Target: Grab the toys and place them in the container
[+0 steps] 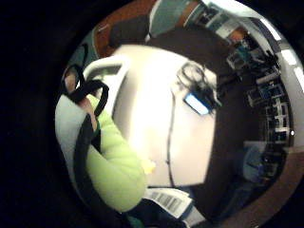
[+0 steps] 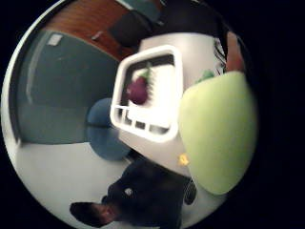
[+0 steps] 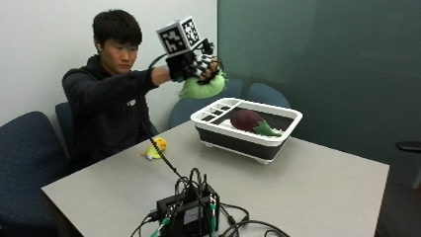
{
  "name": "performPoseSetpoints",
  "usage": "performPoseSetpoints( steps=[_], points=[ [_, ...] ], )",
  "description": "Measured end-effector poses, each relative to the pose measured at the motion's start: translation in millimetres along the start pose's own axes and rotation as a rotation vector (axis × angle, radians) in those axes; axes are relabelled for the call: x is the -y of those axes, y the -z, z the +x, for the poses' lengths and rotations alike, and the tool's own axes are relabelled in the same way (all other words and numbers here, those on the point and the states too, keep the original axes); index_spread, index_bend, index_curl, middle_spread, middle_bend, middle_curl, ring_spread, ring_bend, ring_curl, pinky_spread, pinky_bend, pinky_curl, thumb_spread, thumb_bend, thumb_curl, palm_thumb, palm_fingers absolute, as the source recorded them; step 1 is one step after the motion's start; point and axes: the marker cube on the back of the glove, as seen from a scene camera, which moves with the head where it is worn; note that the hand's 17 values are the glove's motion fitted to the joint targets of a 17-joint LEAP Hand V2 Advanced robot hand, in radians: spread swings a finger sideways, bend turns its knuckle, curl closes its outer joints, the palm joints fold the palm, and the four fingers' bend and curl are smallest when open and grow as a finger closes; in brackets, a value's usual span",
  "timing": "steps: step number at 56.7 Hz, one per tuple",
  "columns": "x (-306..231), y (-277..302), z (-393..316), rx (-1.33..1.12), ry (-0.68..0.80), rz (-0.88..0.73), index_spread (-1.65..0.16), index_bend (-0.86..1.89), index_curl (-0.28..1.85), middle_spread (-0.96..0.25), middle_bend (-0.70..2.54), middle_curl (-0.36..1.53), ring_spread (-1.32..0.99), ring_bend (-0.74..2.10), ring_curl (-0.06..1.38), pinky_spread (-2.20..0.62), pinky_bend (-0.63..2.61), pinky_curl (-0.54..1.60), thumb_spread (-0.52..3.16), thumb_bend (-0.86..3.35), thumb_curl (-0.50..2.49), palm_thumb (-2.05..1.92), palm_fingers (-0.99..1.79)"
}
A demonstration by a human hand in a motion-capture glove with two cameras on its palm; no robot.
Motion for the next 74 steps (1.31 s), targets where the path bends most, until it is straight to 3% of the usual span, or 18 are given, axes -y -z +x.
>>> performPoseSetpoints(
  steps=[6,11,14,16,19,30,42,51,59,74],
  points=[
    [22,-35,-37,0.135,0.051,0.072,-0.48,0.87,1.03,-0.37,1.27,0.98,-0.46,1.55,0.78,-0.40,1.32,0.73,0.10,0.25,1.06,0.76,0.45],
    [50,-68,-29,0.184,-0.006,-0.042,-0.46,0.75,1.04,-0.36,1.19,0.98,-0.44,1.53,0.79,-0.39,1.38,0.74,0.12,0.22,1.07,0.74,0.26],
    [43,-90,-42,0.149,0.025,-0.134,-0.41,0.48,0.95,-0.29,0.92,0.89,-0.37,1.40,0.74,-0.30,1.33,0.72,0.39,0.16,1.04,0.61,-0.31],
    [36,-97,-48,0.132,0.051,-0.153,-0.38,0.38,0.88,-0.22,0.70,0.81,-0.29,1.12,0.68,-0.22,1.32,0.70,0.53,0.09,0.99,0.50,-0.65],
    [30,-93,-44,0.127,0.075,-0.151,-0.35,0.27,0.79,-0.14,0.48,0.71,-0.21,0.81,0.60,-0.14,1.26,0.64,0.69,0.00,0.91,0.37,-0.73],
    [-20,-50,15,0.078,0.228,-0.358,-0.27,0.12,0.60,-0.01,0.18,0.55,-0.06,0.31,0.39,0.00,0.91,0.49,1.04,-0.02,0.71,0.29,-0.34],
    [-117,-47,87,-0.069,0.298,-0.691,-0.25,0.05,0.45,0.03,0.11,0.44,-0.01,0.13,0.32,0.03,0.79,0.42,1.18,-0.02,0.58,0.26,-0.36],
    [-181,-95,106,-0.289,0.363,-0.714,-0.24,0.11,0.37,0.04,0.09,0.37,0.01,0.11,0.27,0.05,0.76,0.40,1.19,-0.01,0.52,0.28,-0.36],
    [-204,-140,113,-0.258,0.400,-0.717,-0.25,0.24,0.40,0.04,0.08,0.30,0.02,0.08,0.21,0.05,0.68,0.38,1.20,-0.01,0.48,0.31,-0.28],
    [-210,-179,111,-0.209,0.521,-0.652,-0.28,0.79,0.57,0.01,0.13,0.22,0.00,0.14,0.14,0.05,0.57,0.34,1.32,0.13,0.54,0.58,-0.02]
  ],
)
